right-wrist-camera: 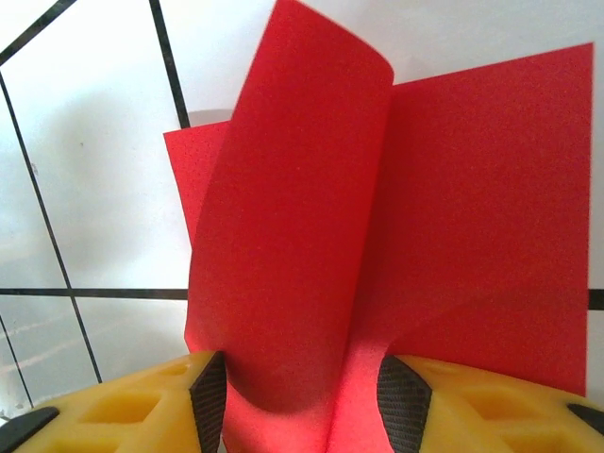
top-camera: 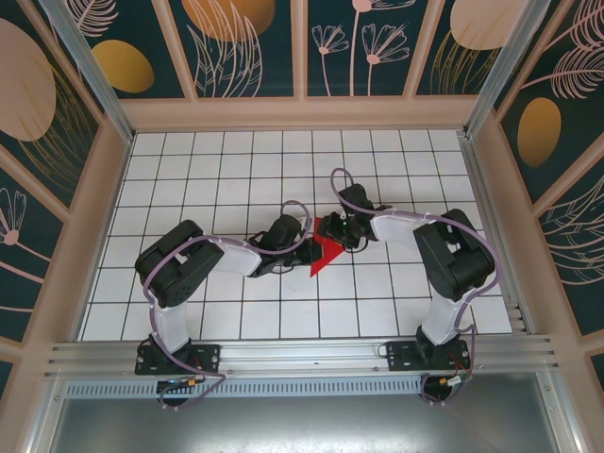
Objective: Fold a paper plane with a square sheet of paper (pick it up from the middle)
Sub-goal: Fourth fold the wing at the center of the table.
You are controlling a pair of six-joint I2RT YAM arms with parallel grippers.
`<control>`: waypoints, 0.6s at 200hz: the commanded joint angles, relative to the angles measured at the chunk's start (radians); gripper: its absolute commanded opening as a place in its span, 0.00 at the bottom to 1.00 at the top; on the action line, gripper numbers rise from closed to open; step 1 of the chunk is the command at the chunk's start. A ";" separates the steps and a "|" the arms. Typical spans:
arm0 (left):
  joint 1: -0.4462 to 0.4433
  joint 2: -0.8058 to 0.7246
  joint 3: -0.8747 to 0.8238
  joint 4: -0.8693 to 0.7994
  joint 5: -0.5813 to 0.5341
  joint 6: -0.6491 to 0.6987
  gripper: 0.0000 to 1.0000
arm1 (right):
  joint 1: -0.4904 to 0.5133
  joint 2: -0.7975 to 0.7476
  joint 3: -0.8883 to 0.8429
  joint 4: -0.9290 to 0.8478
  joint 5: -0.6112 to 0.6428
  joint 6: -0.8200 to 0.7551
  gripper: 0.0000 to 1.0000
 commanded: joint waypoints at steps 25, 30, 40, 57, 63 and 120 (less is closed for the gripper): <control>-0.002 0.002 0.009 -0.053 -0.020 0.007 0.09 | 0.022 0.173 -0.073 -0.114 0.105 -0.018 0.53; -0.001 0.003 0.008 -0.053 -0.020 0.006 0.09 | 0.021 0.173 -0.074 -0.113 0.104 -0.018 0.53; -0.002 0.005 0.009 -0.052 -0.019 0.004 0.09 | 0.022 0.172 -0.073 -0.115 0.104 -0.016 0.53; 0.000 0.004 0.009 -0.056 -0.025 0.002 0.09 | 0.022 0.174 -0.075 -0.114 0.103 -0.012 0.53; 0.000 0.004 0.009 -0.059 -0.027 0.002 0.09 | 0.022 0.175 -0.075 -0.112 0.103 -0.011 0.53; 0.001 0.025 0.009 -0.104 -0.031 0.001 0.05 | 0.016 0.140 -0.064 -0.113 0.068 -0.001 0.52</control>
